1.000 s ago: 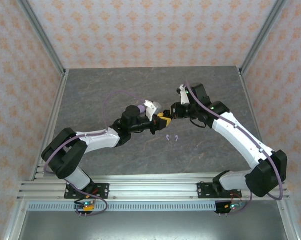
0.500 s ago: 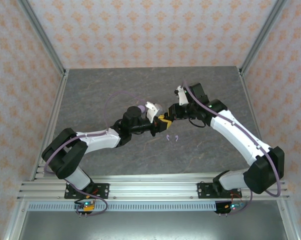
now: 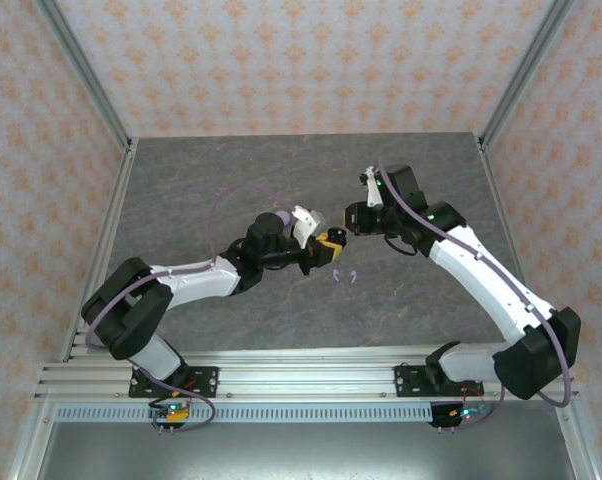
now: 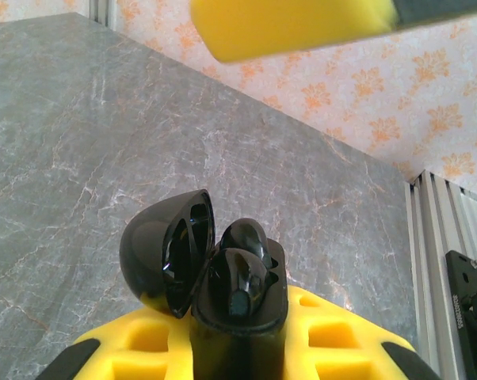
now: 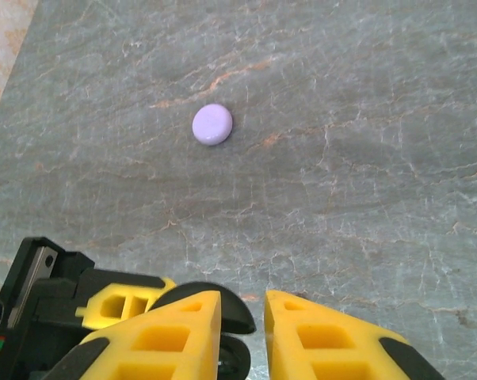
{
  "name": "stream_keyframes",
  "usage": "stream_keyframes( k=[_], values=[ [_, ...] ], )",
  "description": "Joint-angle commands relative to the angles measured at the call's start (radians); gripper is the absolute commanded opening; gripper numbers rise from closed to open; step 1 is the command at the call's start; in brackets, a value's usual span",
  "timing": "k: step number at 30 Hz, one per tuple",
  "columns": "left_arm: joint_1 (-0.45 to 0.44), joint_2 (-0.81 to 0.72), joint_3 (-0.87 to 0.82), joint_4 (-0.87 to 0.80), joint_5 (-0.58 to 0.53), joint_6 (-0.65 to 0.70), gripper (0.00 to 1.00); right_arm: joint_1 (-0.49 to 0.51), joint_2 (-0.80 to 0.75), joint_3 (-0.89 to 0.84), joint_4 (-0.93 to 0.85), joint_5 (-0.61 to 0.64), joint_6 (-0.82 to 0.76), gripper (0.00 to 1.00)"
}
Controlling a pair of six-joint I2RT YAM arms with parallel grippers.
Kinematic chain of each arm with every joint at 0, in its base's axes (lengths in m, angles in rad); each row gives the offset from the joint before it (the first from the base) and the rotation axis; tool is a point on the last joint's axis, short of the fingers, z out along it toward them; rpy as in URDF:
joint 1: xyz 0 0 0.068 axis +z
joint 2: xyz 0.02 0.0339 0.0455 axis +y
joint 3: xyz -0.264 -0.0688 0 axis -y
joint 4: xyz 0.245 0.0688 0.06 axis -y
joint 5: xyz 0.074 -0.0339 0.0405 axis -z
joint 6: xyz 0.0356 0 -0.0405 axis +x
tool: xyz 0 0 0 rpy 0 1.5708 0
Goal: Insert the wireless bluetooth earbuds into the charging case
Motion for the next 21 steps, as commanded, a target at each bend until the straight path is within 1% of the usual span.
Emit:
stream_keyframes(
  k=[1,4,10,16,21],
  values=[
    [-0.018,-0.048,0.017,-0.037,0.005,0.091,0.19,0.004,0.028,0.049,-0.025,0.007,0.019,0.20],
    [-0.029,-0.076,0.019,-0.102,0.008,0.176,0.19,0.004,0.067,0.077,-0.043,-0.060,0.018,0.18],
    [-0.032,-0.115,0.037,-0.211,-0.009,0.257,0.20,0.004,0.133,0.117,-0.076,-0.113,0.023,0.15],
    [-0.032,-0.122,0.037,-0.219,-0.019,0.257,0.19,0.004,0.182,0.133,-0.100,-0.173,0.022,0.14],
    [-0.033,-0.118,0.033,-0.196,-0.033,0.237,0.19,0.004,0.200,0.128,-0.112,-0.194,0.007,0.14]
  ],
)
